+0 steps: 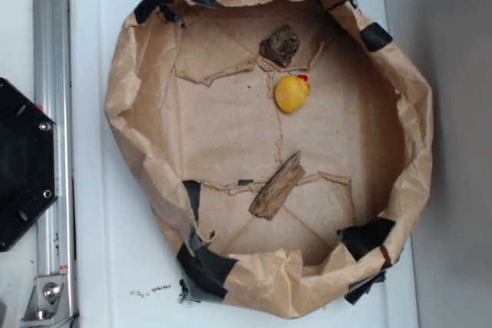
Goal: Grab the yellow duck.
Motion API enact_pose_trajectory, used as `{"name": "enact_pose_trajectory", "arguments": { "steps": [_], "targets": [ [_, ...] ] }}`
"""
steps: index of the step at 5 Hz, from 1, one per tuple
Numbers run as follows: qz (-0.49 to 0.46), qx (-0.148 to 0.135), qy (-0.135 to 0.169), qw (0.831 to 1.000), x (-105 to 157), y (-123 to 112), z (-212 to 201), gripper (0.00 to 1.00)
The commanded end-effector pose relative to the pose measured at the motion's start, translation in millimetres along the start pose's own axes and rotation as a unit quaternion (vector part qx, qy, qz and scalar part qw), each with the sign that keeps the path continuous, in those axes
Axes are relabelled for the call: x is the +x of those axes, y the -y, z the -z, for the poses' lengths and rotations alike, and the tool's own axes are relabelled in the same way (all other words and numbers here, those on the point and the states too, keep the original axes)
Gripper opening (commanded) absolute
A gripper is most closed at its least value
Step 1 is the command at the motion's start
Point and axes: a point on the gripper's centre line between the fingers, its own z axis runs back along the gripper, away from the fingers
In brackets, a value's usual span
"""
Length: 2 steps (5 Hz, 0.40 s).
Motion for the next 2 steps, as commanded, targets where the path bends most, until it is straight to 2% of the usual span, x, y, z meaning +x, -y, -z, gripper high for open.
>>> {"name": "enact_pose_trajectory", "arguments": {
  "steps": [1, 2],
  "targets": [
    [0.000, 0.000, 0.000, 1.000, 0, 0, 0, 1.00],
    [-0.050, 0.006, 0.032, 0.998, 46, -2, 40, 1.00]
  ]
}}
